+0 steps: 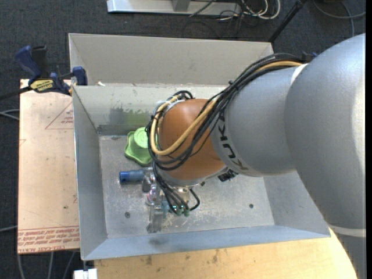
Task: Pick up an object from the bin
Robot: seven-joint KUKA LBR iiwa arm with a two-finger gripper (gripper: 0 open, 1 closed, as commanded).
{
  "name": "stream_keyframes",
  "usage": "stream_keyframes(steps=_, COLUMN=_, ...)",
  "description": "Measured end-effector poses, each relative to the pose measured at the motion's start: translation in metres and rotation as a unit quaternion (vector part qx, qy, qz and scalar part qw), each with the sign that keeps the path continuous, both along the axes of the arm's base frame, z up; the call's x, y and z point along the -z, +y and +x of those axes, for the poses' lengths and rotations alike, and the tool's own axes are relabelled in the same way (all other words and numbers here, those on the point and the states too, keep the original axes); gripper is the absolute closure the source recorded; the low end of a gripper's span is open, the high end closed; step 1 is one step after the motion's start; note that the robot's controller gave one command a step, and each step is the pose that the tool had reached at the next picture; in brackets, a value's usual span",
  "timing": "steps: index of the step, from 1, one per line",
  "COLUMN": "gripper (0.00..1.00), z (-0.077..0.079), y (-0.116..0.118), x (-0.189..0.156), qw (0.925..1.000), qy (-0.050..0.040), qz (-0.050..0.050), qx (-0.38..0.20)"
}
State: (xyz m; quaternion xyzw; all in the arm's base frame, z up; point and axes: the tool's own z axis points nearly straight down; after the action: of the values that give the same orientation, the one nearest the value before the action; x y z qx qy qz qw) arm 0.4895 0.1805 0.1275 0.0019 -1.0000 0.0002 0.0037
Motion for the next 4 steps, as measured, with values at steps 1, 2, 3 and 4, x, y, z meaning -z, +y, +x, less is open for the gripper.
stream_keyframes(steps=1, gripper=0.0, z=0.059, y=-0.058, x=0.041, qw=0.9991, qy=-0.0053, qz=0.0, qx=0.043)
stream_keyframes(steps=2, gripper=0.0, z=0.049, y=-0.037, x=0.054, qw=0.9973, qy=-0.0104, qz=0.002, qx=0.072)
stream_keyframes(steps=3, gripper=1.0, z=0.047, y=-0.036, x=0.054, qw=0.9973, qy=-0.0061, qz=0.002, qx=0.073)
stream_keyframes(steps=4, gripper=1.0, z=0.02, y=-0.034, x=-0.132, qw=0.9979, qy=-0.0081, qz=0.002, qx=0.064)
